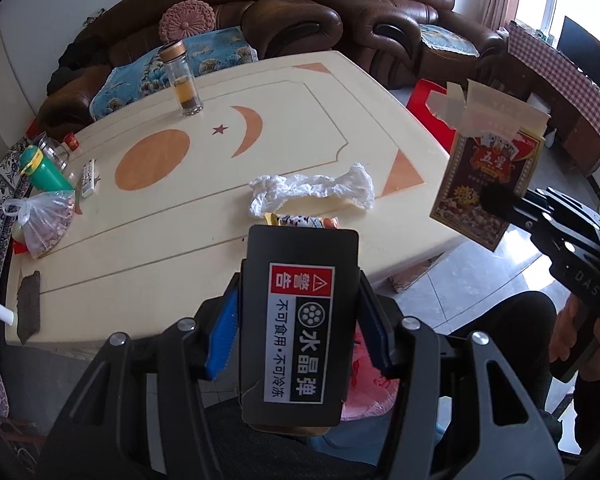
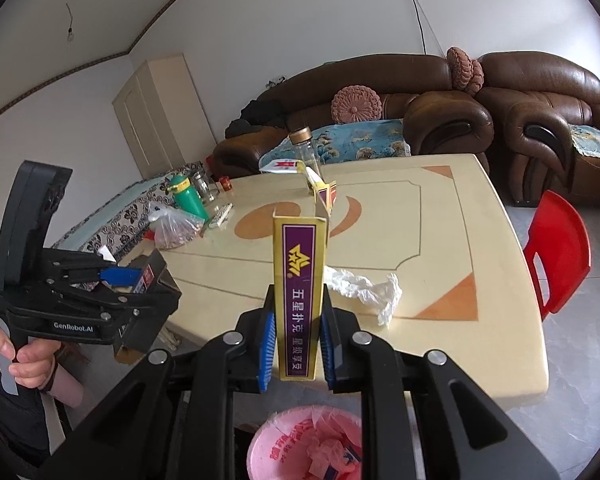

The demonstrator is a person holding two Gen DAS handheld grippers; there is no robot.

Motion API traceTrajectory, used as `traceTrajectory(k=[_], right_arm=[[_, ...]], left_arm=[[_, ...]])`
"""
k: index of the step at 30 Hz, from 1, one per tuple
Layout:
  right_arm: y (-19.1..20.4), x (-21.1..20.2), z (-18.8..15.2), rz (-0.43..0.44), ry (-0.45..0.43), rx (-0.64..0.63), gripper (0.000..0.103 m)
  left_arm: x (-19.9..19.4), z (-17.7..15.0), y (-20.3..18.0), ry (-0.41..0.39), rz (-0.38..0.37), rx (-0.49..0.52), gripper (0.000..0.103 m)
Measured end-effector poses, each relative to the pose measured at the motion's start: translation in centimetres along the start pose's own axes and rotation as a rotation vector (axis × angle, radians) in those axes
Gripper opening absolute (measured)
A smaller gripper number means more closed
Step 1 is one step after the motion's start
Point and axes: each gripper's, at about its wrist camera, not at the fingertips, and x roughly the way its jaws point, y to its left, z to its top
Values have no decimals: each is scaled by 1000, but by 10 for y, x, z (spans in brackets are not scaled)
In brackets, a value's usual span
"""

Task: Collect trash
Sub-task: 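Carry the black box and yellow-purple box over the pink bin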

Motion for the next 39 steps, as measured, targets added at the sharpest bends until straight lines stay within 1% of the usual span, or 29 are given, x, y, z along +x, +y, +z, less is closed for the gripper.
traceTrajectory(k=[11,20,24,27,34,39], right_arm=[[20,-16,-37,-20,70,-32,19],[29,-15,-71,-24,136,-38,19],[29,-3,-85,-18,183,-38,19],[27,9,-97,-11,223,-31,19],[21,39,-117,-5,302,-24,19],[14,64,-135,-2,386,-30,19]], left_arm=[[8,-38,-4,37,-47,-23,53],[35,-62,-5,102,-76,-52,53],[52,-71,-8,131,-75,-51,53],[68,-78,-12,163,-97,-51,53],[103,-93,-14,230,-115,-55,53],[132,-104,-18,278,-121,-53,53]])
